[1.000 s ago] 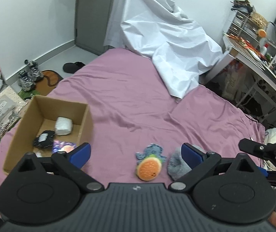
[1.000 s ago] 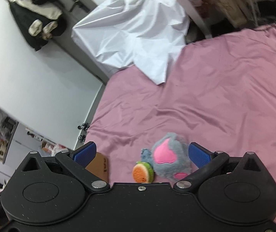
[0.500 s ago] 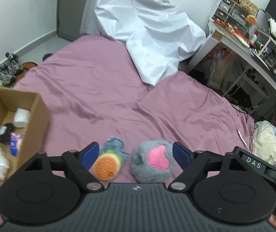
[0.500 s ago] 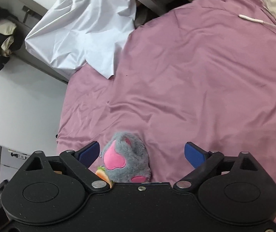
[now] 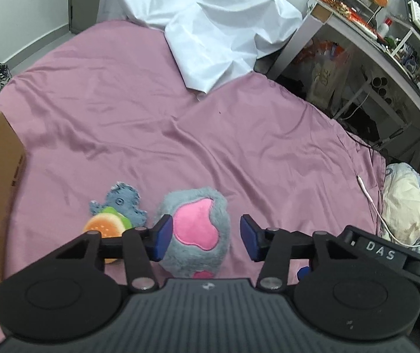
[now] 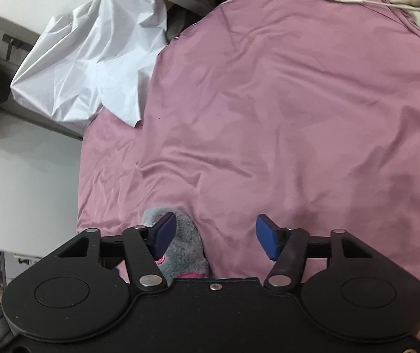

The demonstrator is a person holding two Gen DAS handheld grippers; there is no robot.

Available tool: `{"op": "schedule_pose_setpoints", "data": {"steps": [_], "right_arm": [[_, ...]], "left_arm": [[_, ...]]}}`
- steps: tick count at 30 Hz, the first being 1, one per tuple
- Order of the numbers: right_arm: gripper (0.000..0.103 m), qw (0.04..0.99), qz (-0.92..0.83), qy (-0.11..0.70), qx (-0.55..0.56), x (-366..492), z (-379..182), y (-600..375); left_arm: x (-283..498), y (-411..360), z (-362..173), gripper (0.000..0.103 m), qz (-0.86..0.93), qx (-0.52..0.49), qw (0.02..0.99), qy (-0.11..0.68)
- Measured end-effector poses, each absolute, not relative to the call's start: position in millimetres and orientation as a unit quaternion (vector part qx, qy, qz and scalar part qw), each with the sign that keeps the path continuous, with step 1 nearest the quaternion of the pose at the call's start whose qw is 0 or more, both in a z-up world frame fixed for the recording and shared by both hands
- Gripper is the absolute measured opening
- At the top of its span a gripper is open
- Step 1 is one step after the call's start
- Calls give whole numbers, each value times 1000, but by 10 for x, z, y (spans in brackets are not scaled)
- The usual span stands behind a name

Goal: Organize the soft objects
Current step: 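Lower both tools onto the grey plush and close them on it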

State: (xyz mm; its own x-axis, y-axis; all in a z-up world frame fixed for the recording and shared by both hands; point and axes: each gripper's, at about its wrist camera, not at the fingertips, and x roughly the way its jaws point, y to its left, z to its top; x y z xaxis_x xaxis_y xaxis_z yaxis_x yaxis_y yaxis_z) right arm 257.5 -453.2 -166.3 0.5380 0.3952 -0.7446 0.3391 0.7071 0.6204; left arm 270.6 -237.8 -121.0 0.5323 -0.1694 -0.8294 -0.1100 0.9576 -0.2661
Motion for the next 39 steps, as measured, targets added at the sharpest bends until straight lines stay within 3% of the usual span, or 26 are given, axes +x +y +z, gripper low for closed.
{"op": "schedule_pose_setpoints", "data": {"steps": [20, 39], "right_arm": [[58, 780, 17, 482, 398, 2633, -1702, -4563], [52, 771, 66, 515, 370, 2804, -1769, -4038]], "left_arm": [[2777, -2484, -1415, 48, -22, -139, 866, 480], [2767, -1877, -1600, 45, 22, -183, 849, 496]]}}
